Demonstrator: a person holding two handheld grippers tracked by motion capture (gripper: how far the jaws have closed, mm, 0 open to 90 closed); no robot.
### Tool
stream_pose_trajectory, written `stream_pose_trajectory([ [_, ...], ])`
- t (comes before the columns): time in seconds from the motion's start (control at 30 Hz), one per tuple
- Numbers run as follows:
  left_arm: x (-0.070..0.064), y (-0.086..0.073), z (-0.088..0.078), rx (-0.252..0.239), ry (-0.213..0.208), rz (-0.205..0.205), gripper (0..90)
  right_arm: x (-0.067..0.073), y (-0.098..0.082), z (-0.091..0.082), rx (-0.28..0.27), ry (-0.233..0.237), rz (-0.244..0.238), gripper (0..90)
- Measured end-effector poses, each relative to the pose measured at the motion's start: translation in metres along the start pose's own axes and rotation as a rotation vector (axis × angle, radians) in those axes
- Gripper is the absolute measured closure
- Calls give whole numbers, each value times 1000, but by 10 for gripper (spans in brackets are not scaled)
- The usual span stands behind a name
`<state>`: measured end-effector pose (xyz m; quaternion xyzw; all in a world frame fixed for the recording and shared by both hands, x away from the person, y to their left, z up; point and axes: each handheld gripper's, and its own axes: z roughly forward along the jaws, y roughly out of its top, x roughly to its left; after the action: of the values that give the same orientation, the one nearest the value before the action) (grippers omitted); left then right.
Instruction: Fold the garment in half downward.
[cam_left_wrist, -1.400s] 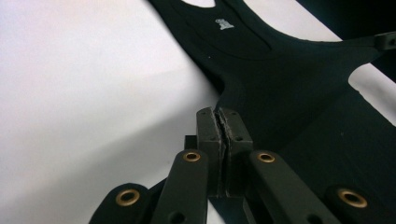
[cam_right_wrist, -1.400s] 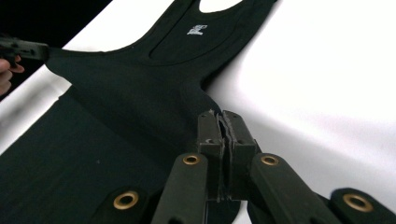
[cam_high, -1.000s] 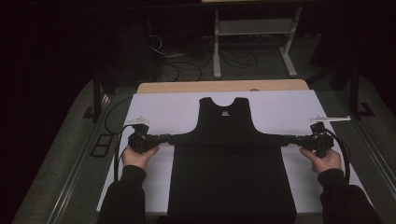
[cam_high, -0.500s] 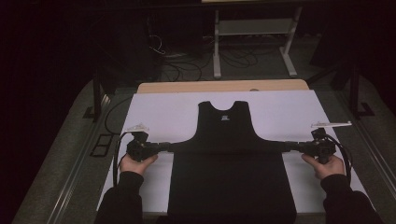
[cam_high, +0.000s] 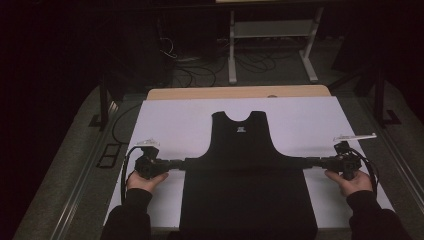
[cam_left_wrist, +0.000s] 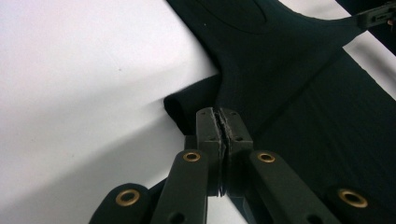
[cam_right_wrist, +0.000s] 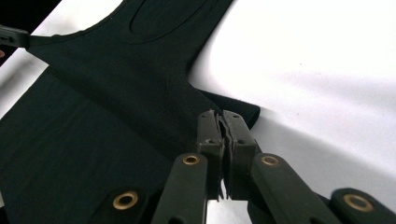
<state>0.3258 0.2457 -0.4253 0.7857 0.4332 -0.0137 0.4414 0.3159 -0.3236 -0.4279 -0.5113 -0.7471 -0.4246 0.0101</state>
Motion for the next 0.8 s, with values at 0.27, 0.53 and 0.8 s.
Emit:
stream_pose_trajectory([
  [0.27, -1, -4, 1, 19, -4, -5, 869, 0, -4, -2, 13, 4, 1, 856],
  [0.53, -1, -8, -2, 20, -14, -12, 869, 0, -8, -3, 24, 10, 10, 855],
  [0.8, -3, -11, -2, 31, -10, -18, 868, 2, -10, -3, 38, 13, 18, 856],
])
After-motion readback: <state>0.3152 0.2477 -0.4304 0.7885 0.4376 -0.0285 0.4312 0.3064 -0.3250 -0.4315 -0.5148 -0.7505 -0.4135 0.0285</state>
